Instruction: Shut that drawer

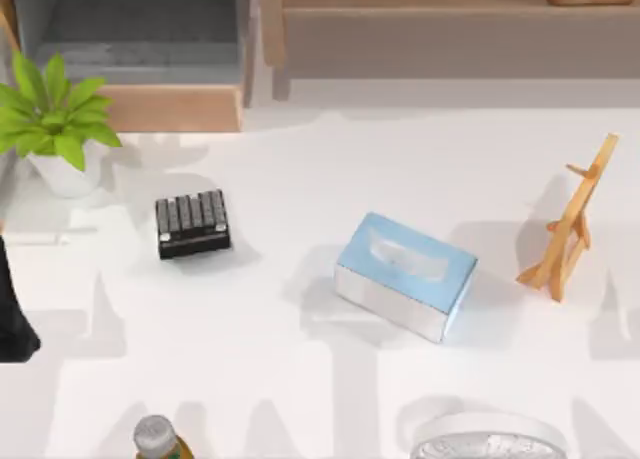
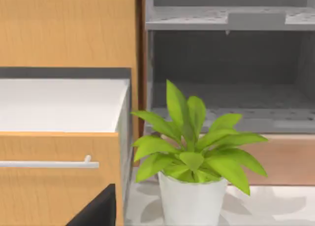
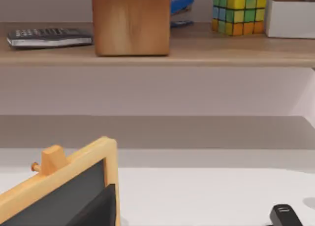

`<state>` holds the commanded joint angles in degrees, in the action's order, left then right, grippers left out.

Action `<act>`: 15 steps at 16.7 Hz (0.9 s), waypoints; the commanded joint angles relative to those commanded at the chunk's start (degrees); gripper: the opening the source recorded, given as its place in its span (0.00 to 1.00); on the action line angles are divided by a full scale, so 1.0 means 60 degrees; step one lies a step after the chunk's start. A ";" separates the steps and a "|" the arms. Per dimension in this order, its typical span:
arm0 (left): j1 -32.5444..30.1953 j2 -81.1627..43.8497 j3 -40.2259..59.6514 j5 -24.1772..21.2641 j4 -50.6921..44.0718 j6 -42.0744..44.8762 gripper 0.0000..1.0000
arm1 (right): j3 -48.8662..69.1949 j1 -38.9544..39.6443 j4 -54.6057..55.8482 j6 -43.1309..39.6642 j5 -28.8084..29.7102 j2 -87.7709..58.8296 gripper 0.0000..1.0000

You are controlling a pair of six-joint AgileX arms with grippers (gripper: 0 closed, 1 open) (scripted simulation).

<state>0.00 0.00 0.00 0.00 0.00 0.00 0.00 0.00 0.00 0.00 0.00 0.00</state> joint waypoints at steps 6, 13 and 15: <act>-0.0838 -0.0966 0.0936 0.0838 0.0733 0.0029 1.00 | 0.0000 0.0000 0.0000 0.0000 0.0000 0.0000 1.00; -0.2855 -0.5583 0.3271 0.2825 0.2361 0.0100 1.00 | 0.0000 0.0000 0.0000 0.0000 0.0000 0.0000 1.00; -0.3426 -0.6773 0.3870 0.3371 0.2788 0.0104 1.00 | 0.0000 0.0000 0.0000 0.0000 0.0000 0.0000 1.00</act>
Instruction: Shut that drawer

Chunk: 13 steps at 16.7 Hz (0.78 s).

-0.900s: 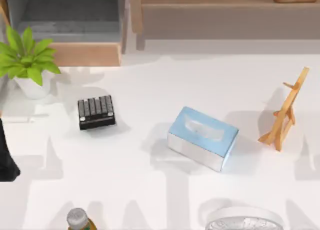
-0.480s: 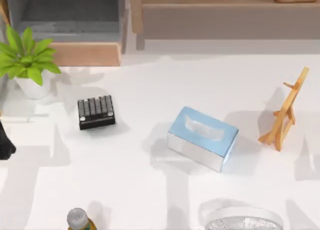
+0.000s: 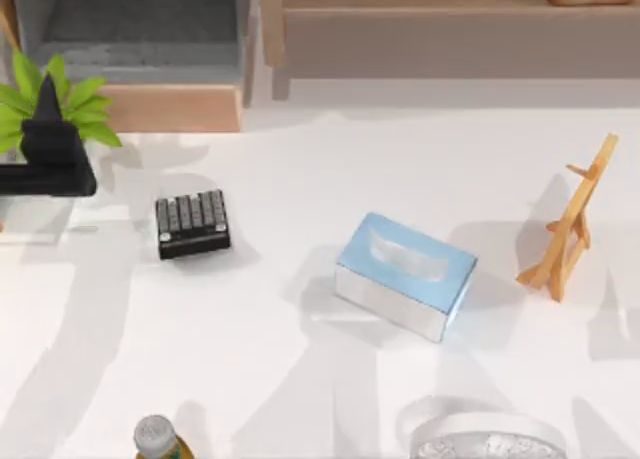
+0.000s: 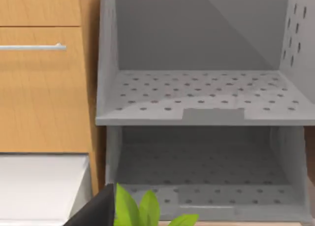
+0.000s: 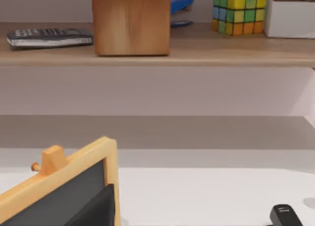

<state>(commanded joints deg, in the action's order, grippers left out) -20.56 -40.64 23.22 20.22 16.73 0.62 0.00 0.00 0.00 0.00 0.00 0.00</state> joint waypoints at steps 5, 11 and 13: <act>-0.1112 -0.1788 0.1144 0.1106 0.0806 0.0027 1.00 | 0.0000 0.0000 0.0000 0.0000 0.0000 0.0000 1.00; -0.1144 -0.1842 0.1171 0.1154 0.0828 0.0028 1.00 | 0.0000 0.0000 0.0000 0.0000 0.0000 0.0000 1.00; -0.0858 -0.1991 0.1070 0.0934 0.1055 0.0320 1.00 | 0.0000 0.0000 0.0000 0.0000 0.0000 0.0000 1.00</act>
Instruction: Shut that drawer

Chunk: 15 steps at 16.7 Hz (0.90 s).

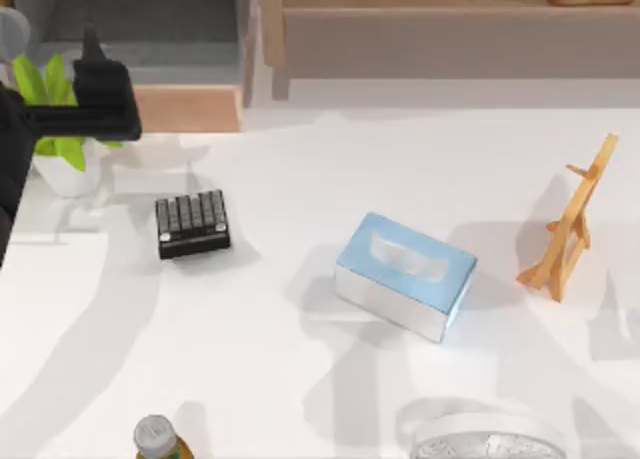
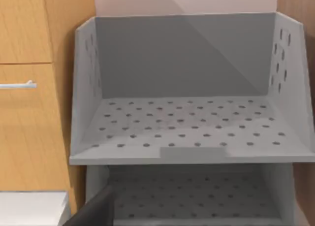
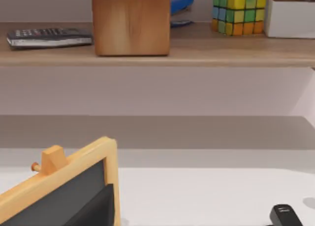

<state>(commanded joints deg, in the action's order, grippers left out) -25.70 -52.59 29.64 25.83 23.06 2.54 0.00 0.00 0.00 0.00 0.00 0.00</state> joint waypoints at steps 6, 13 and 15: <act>0.2697 -0.1426 -0.0896 -0.2160 0.2193 0.2794 1.00 | 0.0000 0.0000 0.0000 0.0000 0.0000 0.0000 1.00; 0.7155 -0.4420 -0.2021 -0.6205 0.6100 0.7936 1.00 | 0.0000 0.0000 0.0000 0.0000 0.0000 0.0000 1.00; 0.8268 -0.5521 -0.2087 -0.7396 0.7209 0.9476 1.00 | 0.0000 0.0000 0.0000 0.0000 0.0000 0.0000 1.00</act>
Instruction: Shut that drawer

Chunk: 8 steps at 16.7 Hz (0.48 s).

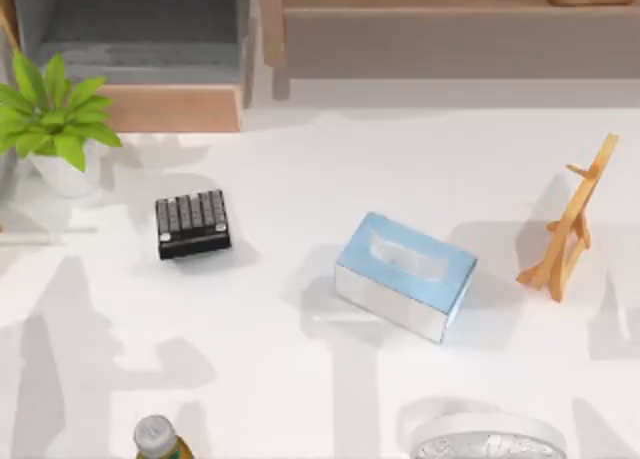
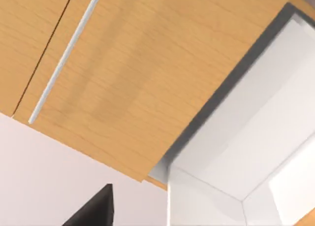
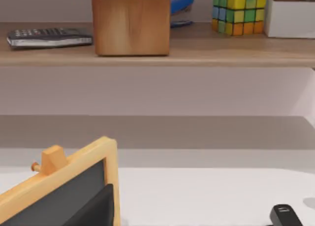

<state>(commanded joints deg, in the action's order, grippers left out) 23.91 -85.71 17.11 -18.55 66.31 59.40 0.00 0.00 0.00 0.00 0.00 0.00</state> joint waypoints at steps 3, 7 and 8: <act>0.1330 -0.1759 0.0251 -0.1664 0.1507 0.2146 1.00 | 0.0000 0.0000 0.0000 0.0000 0.0000 0.0000 1.00; 0.2474 -0.3796 0.0907 -0.3401 0.3027 0.4351 1.00 | 0.0000 0.0000 0.0000 0.0000 0.0000 0.0000 1.00; 0.2646 -0.4166 0.1059 -0.3707 0.3280 0.4725 1.00 | 0.0000 0.0000 0.0000 0.0000 0.0000 0.0000 1.00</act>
<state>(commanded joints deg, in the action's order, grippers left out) 39.78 -110.71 23.47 -40.79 85.99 87.75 0.00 0.00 0.00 0.00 0.00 0.00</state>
